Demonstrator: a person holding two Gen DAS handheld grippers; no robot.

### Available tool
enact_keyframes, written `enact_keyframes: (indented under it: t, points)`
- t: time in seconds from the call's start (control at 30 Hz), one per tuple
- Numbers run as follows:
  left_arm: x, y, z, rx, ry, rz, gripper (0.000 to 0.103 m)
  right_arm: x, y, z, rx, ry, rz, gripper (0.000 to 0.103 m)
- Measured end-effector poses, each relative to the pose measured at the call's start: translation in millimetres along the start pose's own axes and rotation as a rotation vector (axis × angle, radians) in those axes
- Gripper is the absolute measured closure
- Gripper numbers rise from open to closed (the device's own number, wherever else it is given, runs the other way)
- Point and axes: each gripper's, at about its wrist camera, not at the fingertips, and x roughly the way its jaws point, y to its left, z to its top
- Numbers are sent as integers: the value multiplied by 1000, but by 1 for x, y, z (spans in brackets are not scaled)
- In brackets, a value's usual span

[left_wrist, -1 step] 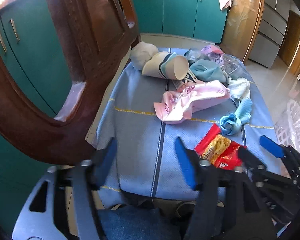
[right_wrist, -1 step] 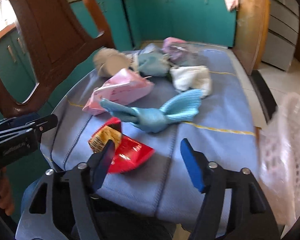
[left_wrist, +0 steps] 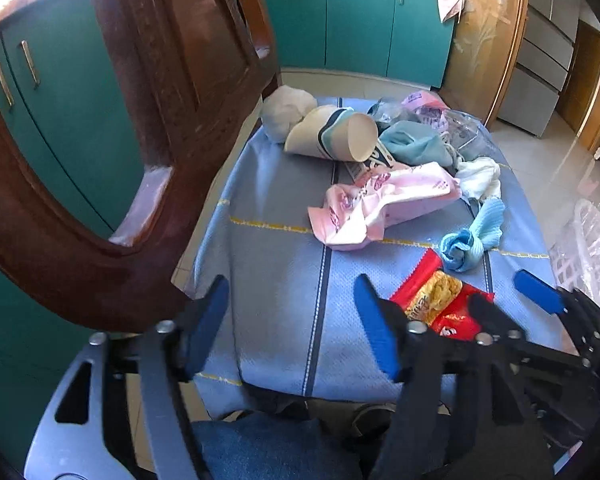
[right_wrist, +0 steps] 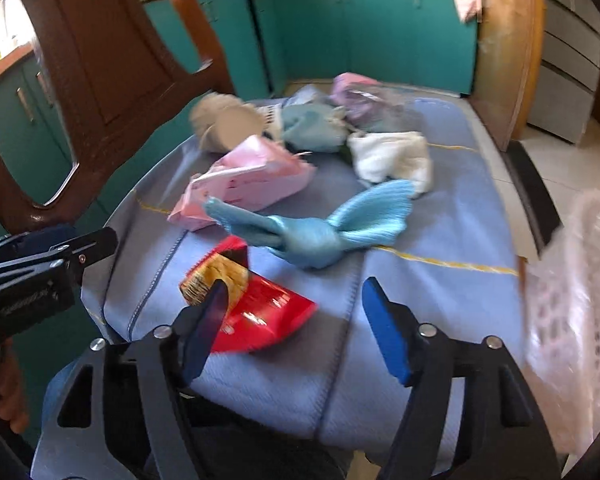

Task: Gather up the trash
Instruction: 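Grasp the red snack wrapper with right tool while left tool grasps the teal quilted cloth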

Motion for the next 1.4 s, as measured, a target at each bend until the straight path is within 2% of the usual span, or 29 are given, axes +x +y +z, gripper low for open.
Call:
enact_keyframes:
  t: [0.07,0.2,0.23,0.27,0.3,0.37,0.43,0.53,0.67,0.83,1.07,1.23,1.33,1.4]
  points:
    - [1,-3,2,9,-1,2,29,14,3,2,-19,23,20,30]
    - [9,-4,4,2,11,-11,27,36,7,1,-48,72,48,31]
    - [11,-5,5,0,14,-12,27,38,9,-1,-54,75,65,44]
    - [13,-5,5,-1,18,-15,27,40,9,-3,-57,79,80,61]
    - [14,-6,5,-1,19,-17,27,40,8,-6,-52,88,107,65]
    - [15,-9,7,5,18,-22,27,35,5,-10,-30,83,156,84]
    - [15,-14,7,13,13,-29,27,26,0,-14,-9,80,195,85]
    - [13,-26,9,40,3,-46,27,13,-5,-20,-11,72,175,86]
    - [10,-43,13,73,-11,-71,18,-9,-17,-32,3,77,187,87]
    - [9,-70,18,114,-15,-117,15,-33,-39,-48,43,83,183,87]
    - [25,-122,22,197,59,-218,15,-56,-61,-62,52,71,114,87]
    - [31,-133,17,218,76,-227,15,-89,-89,-71,87,29,27,87]
    - [37,-144,11,244,100,-226,22,-101,-108,-70,134,-15,-37,87]
    - [40,-156,5,289,108,-216,30,-102,-115,-68,160,-30,-38,87]
